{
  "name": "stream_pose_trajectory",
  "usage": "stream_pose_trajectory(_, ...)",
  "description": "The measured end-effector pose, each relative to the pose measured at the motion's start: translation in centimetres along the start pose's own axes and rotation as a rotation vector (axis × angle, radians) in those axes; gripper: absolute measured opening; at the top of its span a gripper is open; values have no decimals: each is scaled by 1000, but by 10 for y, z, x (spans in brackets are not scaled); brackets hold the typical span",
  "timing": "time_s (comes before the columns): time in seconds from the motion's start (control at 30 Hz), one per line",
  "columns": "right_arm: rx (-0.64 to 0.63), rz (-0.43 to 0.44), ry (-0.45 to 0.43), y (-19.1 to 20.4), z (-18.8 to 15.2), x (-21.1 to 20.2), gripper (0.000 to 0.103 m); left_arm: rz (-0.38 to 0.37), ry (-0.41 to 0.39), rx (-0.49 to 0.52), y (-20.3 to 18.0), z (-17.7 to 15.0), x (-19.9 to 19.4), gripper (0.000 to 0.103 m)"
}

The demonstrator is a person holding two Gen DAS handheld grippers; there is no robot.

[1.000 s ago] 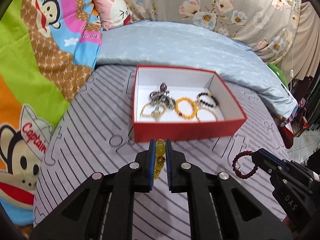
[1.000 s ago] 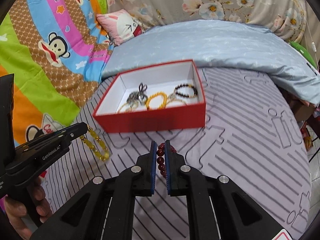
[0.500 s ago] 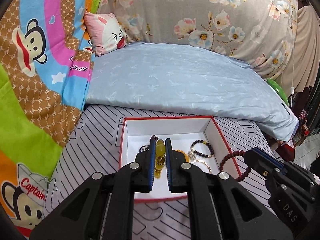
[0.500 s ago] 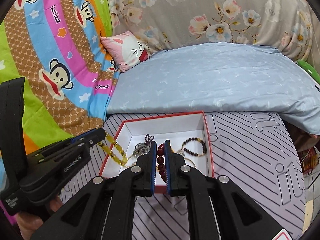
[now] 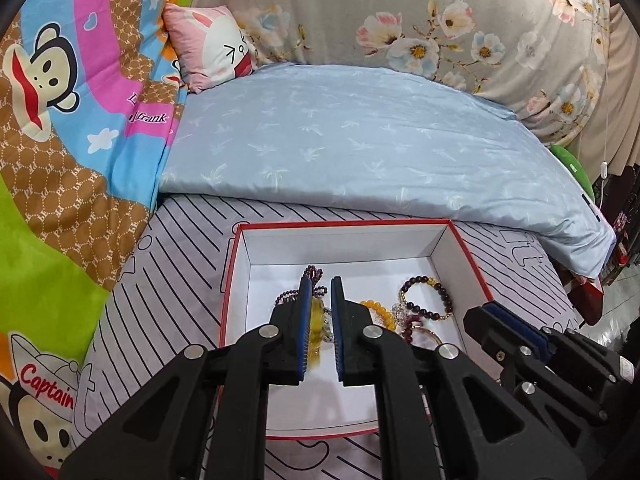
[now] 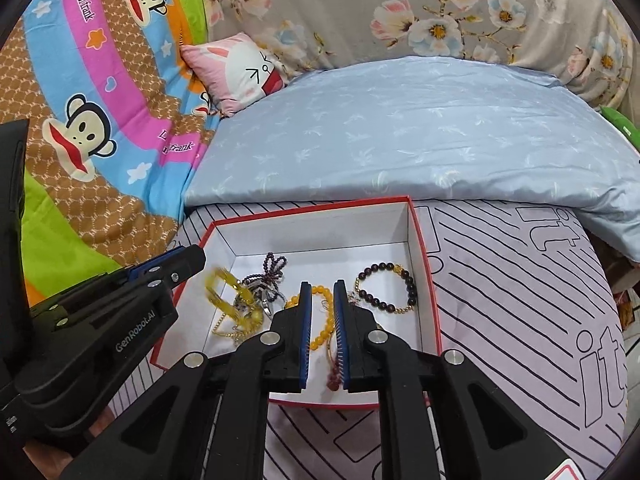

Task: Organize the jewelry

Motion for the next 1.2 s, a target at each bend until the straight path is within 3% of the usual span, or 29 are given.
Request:
stream_pose_trajectory(0.17,-10,-5,7,3,-5,-1,15,21,9,5,-1,-4,1,15)
stream_pose_trajectory(0.37,-19,-14,-3,8,-9,-6,26,32,16,6,-1,-8,-4,16)
stream_pose_trajectory(0.43,-16,-17,-7,8,-10,-10,31,31,15,3,-1,-9,-6,20)
stream_pose_trajectory(0.5,-11,-27,-12,7,-12,-13,34,40,8,-2,0,-11,-10,34)
stream_pose_trajectory(0.77,-9,-58,-21,7,-27,-31,37,52,6,19,-2,-25,-24,35)
stream_pose_trajectory(0.87,-15,-88,-27,6,-34,-39,45,62,8,13,-1,-33,-30,37)
stream_pose_trajectory(1.0,16,-103,-32,2,-44,-48,50,81,4,8,2,-41,-37,50)
stream_pose_trajectory(1.2,7,-134,-25,3,-59,-56,51,106,17,18,2,-56,-44,54)
Point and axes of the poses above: each gripper's, at about its wrist camera, not at the fingertips, and x roughly the way its jaws point, y to its left, z to its top, the point moved 7 cm from there along x, roughly the way its jaws point, and after that the axes turned 8 degrees about z, right-handed, at the moved point
